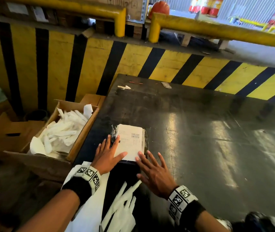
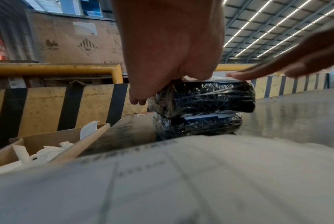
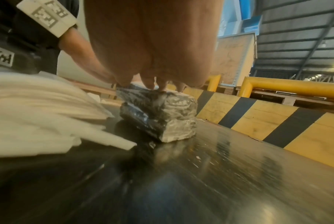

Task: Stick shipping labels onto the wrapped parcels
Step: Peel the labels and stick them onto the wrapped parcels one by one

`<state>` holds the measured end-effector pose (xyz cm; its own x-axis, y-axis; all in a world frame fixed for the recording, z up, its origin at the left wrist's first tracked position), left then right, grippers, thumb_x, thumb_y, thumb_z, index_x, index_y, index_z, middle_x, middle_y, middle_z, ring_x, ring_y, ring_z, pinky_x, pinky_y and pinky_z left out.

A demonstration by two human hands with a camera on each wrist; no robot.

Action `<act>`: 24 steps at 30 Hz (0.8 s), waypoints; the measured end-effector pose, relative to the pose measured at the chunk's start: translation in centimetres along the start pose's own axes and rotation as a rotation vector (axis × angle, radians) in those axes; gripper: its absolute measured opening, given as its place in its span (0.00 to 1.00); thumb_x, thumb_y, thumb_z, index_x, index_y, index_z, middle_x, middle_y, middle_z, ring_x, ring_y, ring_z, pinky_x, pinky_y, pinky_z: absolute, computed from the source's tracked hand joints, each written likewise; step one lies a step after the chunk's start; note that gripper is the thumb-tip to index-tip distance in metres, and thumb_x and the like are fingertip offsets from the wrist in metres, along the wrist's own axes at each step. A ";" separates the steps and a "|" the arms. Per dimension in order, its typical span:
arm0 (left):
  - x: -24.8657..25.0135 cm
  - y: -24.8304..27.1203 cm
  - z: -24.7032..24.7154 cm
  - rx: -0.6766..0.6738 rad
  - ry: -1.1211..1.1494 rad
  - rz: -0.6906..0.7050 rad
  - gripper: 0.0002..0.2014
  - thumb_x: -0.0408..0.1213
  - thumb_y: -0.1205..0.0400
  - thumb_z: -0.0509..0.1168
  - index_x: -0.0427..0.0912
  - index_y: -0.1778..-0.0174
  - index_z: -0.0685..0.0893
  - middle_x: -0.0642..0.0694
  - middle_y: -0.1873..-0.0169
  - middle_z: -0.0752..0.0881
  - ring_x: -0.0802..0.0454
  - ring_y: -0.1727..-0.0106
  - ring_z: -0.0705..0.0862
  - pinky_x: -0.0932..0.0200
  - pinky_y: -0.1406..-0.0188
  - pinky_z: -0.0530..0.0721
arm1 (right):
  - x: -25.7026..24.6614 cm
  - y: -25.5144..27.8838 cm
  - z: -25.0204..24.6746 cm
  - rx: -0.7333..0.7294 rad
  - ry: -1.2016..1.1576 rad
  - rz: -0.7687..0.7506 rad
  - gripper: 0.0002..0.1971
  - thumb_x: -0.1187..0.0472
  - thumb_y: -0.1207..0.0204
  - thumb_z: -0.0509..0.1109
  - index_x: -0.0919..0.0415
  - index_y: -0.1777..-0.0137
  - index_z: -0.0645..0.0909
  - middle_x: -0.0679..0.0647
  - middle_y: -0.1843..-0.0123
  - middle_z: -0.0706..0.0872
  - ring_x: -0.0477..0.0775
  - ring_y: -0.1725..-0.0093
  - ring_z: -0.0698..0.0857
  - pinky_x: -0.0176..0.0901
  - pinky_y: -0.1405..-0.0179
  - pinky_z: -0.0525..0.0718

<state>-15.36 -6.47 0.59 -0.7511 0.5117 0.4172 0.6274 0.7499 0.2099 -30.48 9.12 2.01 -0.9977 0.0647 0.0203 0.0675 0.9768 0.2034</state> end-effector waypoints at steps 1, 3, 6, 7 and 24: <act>0.1 0.0 -0.1 -0.003 -0.012 -0.007 0.38 0.66 0.19 0.44 0.57 0.20 0.33 0.42 0.18 0.35 0.42 0.17 0.37 0.43 0.21 0.36 | 0.4 0.5 0.3 -0.005 0.014 0.002 0.28 0.38 0.19 0.47 0.50 0.23 0.66 0.48 0.21 0.70 0.57 0.23 0.70 0.61 0.25 0.44; 0.3 0.0 -0.5 -0.020 -0.065 -0.026 0.38 0.66 0.19 0.43 0.56 0.19 0.34 0.41 0.18 0.36 0.41 0.17 0.35 0.42 0.21 0.34 | 0.8 1.3 0.3 0.010 0.027 0.009 0.28 0.38 0.19 0.47 0.50 0.24 0.69 0.50 0.22 0.72 0.58 0.23 0.71 0.61 0.25 0.44; 1.1 0.2 -1.3 0.048 -0.215 0.008 0.35 0.64 0.17 0.41 0.53 0.18 0.40 0.39 0.18 0.36 0.40 0.18 0.33 0.41 0.22 0.32 | 0.9 1.2 -1.3 0.102 -0.068 0.055 0.29 0.40 0.17 0.39 0.50 0.27 0.72 0.52 0.22 0.71 0.57 0.21 0.66 0.57 0.21 0.40; 1.5 0.4 -1.3 0.094 -0.265 0.077 0.33 0.62 0.17 0.38 0.53 0.17 0.44 0.41 0.17 0.38 0.40 0.18 0.34 0.40 0.22 0.33 | 0.7 0.9 -2.2 0.135 -0.126 0.051 0.28 0.41 0.17 0.41 0.51 0.27 0.72 0.53 0.21 0.70 0.58 0.20 0.63 0.55 0.20 0.40; -2.6 6.2 -1.8 0.167 -0.450 0.342 0.27 0.50 0.20 0.50 0.47 0.25 0.71 0.51 0.26 0.75 0.46 0.23 0.69 0.44 0.26 0.68 | -0.8 -3.7 -2.7 0.065 -0.211 0.086 0.28 0.54 0.16 0.52 0.48 0.17 0.50 0.50 0.14 0.47 0.54 0.16 0.47 0.58 0.20 0.42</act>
<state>-9.11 -3.90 2.37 -0.5477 0.8366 0.0132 0.8361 0.5479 -0.0280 -29.88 4.85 3.92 -0.9680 0.1833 -0.1716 0.1590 0.9764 0.1462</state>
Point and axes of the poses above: each hand's wrist, its own y-axis away from the middle knuckle, its own z-axis out of the palm, x = y × z, the point moved 2 cm from there along -y, towards the middle knuckle
